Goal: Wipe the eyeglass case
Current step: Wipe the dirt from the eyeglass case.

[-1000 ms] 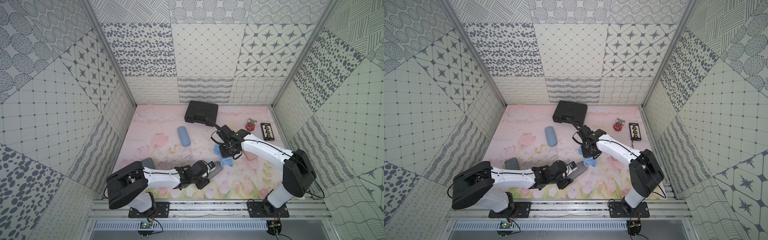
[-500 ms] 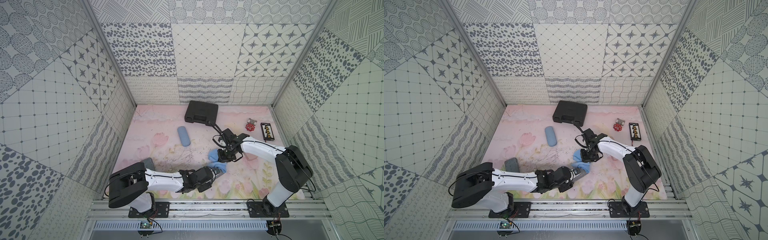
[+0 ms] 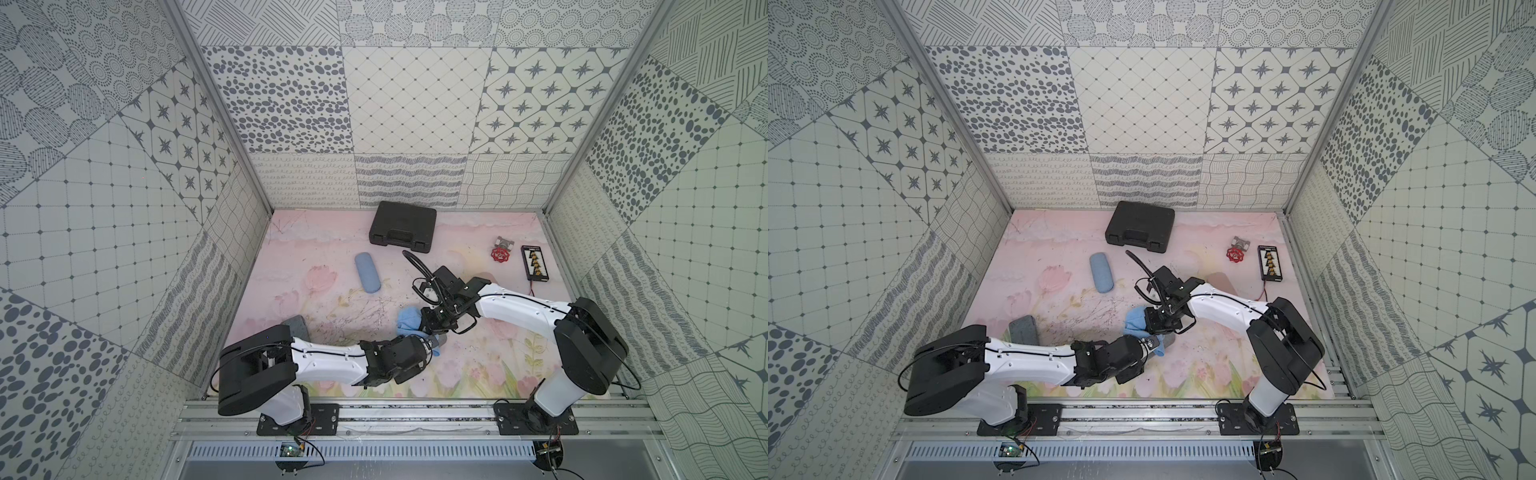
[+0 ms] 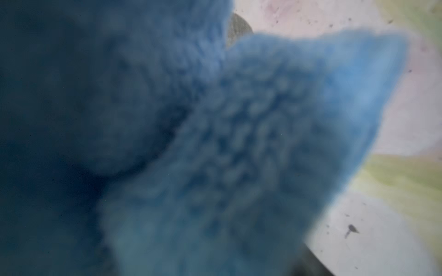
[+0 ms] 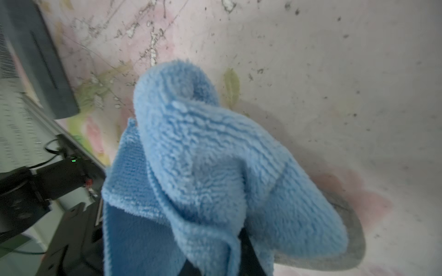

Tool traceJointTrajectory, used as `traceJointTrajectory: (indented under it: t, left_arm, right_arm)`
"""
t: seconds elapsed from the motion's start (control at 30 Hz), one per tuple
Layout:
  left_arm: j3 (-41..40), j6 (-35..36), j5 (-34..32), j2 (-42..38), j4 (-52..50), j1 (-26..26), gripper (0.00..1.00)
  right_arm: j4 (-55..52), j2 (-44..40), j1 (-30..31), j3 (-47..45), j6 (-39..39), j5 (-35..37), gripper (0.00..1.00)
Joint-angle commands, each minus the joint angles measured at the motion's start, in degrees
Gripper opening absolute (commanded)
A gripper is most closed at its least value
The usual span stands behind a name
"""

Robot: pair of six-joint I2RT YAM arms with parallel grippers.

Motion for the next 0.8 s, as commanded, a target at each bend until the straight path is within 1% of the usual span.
traceJointTrajectory:
  t: [0.0,0.03,0.1,0.13,0.17,0.2,0.27,0.37,0.43,0.5,0.53,0.6,0.63,0.67,0.73,0.77]
  left_arm:
    - [-0.75,-6.26,-3.07,-0.97,-0.03,0.27,0.36]
    - [-0.85,-6.44,-2.84,-0.85,0.11,0.20,0.36]
    - [-0.91,-6.62,-2.05,-0.47,0.33,0.26,0.36]
    - [-0.82,-6.63,-1.55,-0.09,0.34,0.29,0.36]
    - [-0.71,-6.70,-1.11,0.29,0.30,0.33,0.36]
    - [-0.49,-6.84,-0.41,0.81,0.36,0.34,0.36]
    - [-0.10,-7.25,1.21,1.59,0.46,0.38,0.36]
    - [-0.09,-8.64,3.16,2.05,1.28,0.65,0.36]
    - [-0.50,-9.79,4.13,1.88,2.11,0.91,0.36]
    - [-0.81,-10.84,4.36,1.45,2.66,0.99,0.36]
    - [-1.15,-11.23,4.43,1.12,3.03,1.07,0.36]
    - [-1.89,-12.01,4.44,0.25,3.44,1.21,0.36]
    - [-2.30,-12.46,4.51,-0.17,3.71,1.28,0.36]
    - [-2.72,-12.72,4.67,-0.64,3.96,1.23,0.36]
    - [-3.34,-12.95,4.95,-1.38,4.32,1.38,0.36]
    - [-3.51,-12.91,5.12,-1.45,4.25,1.34,0.36]
  right_arm:
    - [-8.23,-0.16,-7.04,-6.13,-2.01,3.65,0.00]
    - [-13.09,-0.11,-7.71,-4.60,-4.50,13.12,0.00]
    - [-19.70,-0.68,-6.65,-1.03,-6.65,30.90,0.00]
    - [-21.63,-1.44,-5.50,0.99,-6.84,38.03,0.00]
    - [-23.10,-2.33,-4.64,2.64,-6.88,40.44,0.00]
    - [-23.32,-3.68,-3.44,4.25,-6.77,40.89,0.00]
    - [-21.70,-6.20,-1.19,6.50,-6.13,36.22,0.00]
    - [-14.46,-9.33,1.75,5.61,-0.27,23.10,0.00]
    - [-4.79,-10.34,3.21,0.64,7.64,11.64,0.00]
    - [5.81,-10.69,3.88,-6.10,16.05,3.90,0.00]
    - [10.19,-10.68,3.90,-9.74,19.69,1.88,0.00]
    - [13.12,-10.50,2.99,-14.64,22.74,1.63,0.00]
    - [13.38,-10.25,1.93,-16.32,22.12,1.73,0.00]
    - [11.32,-9.85,0.74,-16.82,20.15,3.08,0.00]
    - [-0.01,-8.00,-2.77,-14.05,12.21,12.29,0.00]
    - [-5.98,-7.05,-4.00,-11.59,8.45,19.75,0.00]
